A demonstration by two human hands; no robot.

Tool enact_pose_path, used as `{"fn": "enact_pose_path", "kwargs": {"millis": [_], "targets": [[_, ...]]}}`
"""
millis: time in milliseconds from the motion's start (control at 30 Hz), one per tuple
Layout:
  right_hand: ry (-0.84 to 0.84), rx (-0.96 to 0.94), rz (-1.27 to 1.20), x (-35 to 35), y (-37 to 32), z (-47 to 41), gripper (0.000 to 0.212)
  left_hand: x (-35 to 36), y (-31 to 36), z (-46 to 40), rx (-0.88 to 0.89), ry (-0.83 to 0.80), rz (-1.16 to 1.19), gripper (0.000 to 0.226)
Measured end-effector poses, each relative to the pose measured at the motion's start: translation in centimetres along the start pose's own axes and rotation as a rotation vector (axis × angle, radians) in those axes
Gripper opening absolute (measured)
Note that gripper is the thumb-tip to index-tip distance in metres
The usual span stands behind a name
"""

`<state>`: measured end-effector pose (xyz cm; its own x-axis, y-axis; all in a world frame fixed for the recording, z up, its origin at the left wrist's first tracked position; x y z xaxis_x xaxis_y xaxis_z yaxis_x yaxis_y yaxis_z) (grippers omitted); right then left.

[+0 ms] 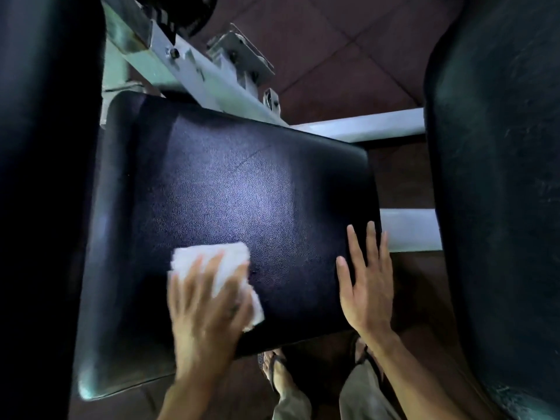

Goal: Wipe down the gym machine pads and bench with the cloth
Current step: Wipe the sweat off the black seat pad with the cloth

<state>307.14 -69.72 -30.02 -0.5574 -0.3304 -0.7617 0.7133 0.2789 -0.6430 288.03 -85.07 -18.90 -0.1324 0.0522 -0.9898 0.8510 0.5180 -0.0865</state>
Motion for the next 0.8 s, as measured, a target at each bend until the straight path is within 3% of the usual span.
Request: {"fn": "enact_pose_path", "kwargs": {"millis": [133,200,300,400,567,667,800], "targets": [[0.015,-0.003,0.004,0.0,-0.1,0.0,0.057,0.1,-5.0,-9.1,-0.256,0.17,-0.013,0.031],[0.024,-0.008,0.002,0.0,-0.1,0.1,0.057,0.8,-4.3,-15.4,-0.242,0.23,0.063,0.03],[0.021,-0.012,-0.001,0.0,-0.1,0.1,0.057,2.5,-1.2,-20.8,-0.193,0.142,0.15,0.034],[0.01,-0.002,0.002,0.0,-0.1,0.0,0.057,2.8,1.9,-17.1,-0.066,0.027,0.103,0.03],[0.013,-0.012,-0.004,0.0,-0.1,0.1,0.057,0.6,2.1,-3.3,0.068,-0.015,0.092,0.03],[0.015,0.003,0.0,0.0,-0.1,0.1,0.056,-0.2,-0.6,-1.7,-0.034,-0.026,0.044,0.036],[0.007,0.011,-0.005,-0.1,-0.2,0.2,0.057,0.5,-0.8,-10.9,-0.265,0.071,0.054,0.039]]}}
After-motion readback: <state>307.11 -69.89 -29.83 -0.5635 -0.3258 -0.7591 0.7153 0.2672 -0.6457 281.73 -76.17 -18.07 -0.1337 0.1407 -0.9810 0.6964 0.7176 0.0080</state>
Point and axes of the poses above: each hand's wrist, its own z-axis away from the middle knuckle, its own x-axis out of the palm, y = z × x, the point moved 2 cm from there along -z, towards the middle knuckle, and after that the axes turned 6 degrees about -z, right-handed, at the moved point
